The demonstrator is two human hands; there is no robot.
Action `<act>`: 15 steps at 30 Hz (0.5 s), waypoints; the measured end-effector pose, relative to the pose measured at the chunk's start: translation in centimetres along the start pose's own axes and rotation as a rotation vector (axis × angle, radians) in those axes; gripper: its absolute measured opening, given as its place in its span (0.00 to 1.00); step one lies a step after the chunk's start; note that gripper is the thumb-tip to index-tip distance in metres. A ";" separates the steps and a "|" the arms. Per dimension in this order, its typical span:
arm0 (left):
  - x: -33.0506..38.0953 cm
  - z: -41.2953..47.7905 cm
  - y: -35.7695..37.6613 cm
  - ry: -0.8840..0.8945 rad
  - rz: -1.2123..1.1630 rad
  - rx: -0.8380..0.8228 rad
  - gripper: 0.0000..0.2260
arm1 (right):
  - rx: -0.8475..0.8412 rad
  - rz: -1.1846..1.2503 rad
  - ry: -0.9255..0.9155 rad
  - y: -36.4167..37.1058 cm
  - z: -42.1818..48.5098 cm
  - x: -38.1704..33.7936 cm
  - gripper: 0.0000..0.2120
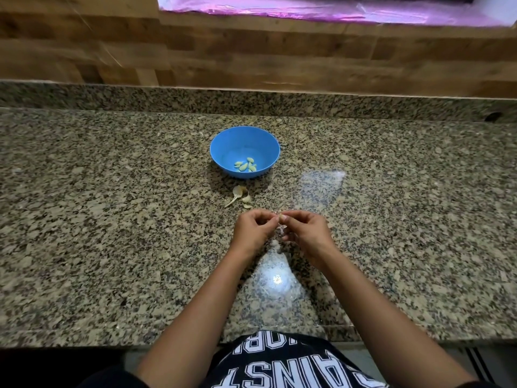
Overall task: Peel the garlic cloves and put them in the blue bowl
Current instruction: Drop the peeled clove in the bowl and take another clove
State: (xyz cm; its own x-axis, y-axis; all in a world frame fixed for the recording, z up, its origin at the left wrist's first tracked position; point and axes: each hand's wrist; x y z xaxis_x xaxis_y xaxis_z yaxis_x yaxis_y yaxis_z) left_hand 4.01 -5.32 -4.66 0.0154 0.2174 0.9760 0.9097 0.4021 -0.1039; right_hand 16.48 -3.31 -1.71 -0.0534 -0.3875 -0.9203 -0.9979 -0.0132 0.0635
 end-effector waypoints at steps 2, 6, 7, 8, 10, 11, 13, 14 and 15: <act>0.1 -0.1 0.0 -0.009 -0.012 -0.006 0.04 | -0.014 0.003 0.000 0.0 0.0 0.0 0.03; 0.2 -0.1 0.0 -0.038 -0.029 -0.008 0.04 | -0.018 0.001 0.002 -0.1 0.1 0.1 0.03; 0.2 -0.1 0.1 -0.046 -0.037 -0.007 0.04 | -0.018 0.001 0.002 -0.1 0.1 0.1 0.03; 0.2 -0.1 0.1 -0.054 -0.041 -0.004 0.04 | -0.021 0.002 0.000 -0.2 0.2 0.1 0.03; 0.2 -0.1 0.1 -0.059 -0.033 -0.003 0.05 | -0.031 -0.006 -0.006 -0.2 0.3 0.2 0.03; 0.2 -0.1 0.1 -0.057 -0.019 -0.004 0.04 | -0.038 -0.012 -0.006 -0.3 0.4 0.3 0.04; 0.4 -0.2 0.1 -0.035 0.024 -0.001 0.03 | -0.054 -0.018 0.001 -0.3 0.5 0.4 0.06; 0.5 -0.3 0.2 -0.018 0.052 0.000 0.02 | -0.059 -0.022 -0.004 -0.3 0.6 0.4 0.07; 0.6 -0.4 0.2 -0.001 0.081 0.002 0.02 | -0.060 -0.030 -0.015 -0.3 0.6 0.4 0.07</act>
State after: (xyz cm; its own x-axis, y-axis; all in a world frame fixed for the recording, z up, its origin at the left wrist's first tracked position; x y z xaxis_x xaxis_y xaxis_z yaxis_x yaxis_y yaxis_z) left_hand 4.37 -5.43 -4.03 0.0880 0.2502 0.9642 0.9047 0.3850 -0.1824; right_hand 16.72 -2.91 -2.29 -0.0242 -0.3718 -0.9280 -0.9951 -0.0803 0.0581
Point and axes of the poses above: each hand's wrist, its own z-axis towards the middle knuckle, its own y-axis out of the palm, x = y × z, and after that the axes turned 9 degrees about x, right-handed
